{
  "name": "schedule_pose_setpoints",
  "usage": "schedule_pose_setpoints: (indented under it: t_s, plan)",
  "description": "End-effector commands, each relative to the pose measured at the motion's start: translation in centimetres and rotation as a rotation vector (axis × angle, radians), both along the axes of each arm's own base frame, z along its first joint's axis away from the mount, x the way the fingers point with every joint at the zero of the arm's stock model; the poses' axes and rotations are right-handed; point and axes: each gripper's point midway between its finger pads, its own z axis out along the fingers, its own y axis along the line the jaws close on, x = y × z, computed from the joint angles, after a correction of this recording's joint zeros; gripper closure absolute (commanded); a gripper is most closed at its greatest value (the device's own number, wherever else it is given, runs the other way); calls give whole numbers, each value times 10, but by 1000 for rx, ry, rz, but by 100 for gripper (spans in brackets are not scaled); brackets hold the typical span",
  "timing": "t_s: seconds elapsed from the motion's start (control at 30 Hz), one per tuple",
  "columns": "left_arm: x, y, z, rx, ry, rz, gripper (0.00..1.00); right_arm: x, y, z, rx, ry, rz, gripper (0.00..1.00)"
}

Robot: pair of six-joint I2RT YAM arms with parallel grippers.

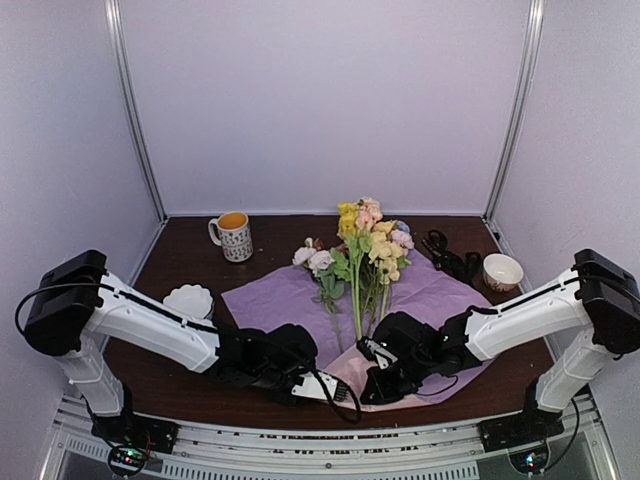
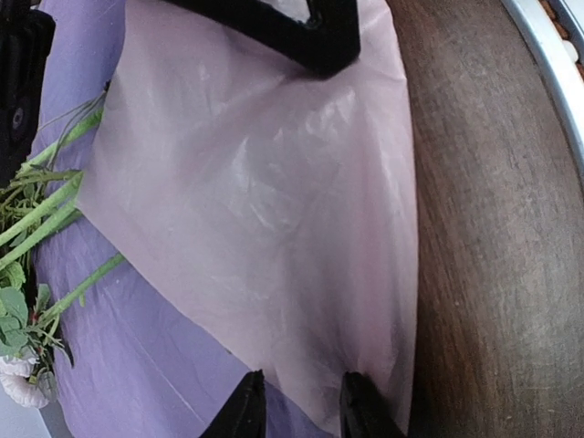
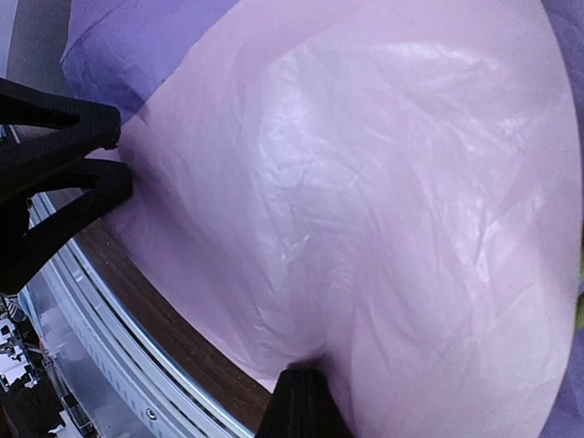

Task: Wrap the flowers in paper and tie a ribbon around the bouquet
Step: Press the fold line on the 1/4-folded wrapping paper.

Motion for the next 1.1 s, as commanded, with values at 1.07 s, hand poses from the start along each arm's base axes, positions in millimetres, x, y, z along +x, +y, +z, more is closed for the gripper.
schedule_pose_setpoints:
  t_s: [1.07]
  plan:
    - [-30, 41, -23, 170, 193, 113, 96, -15, -29, -32, -139, 29, 26, 100]
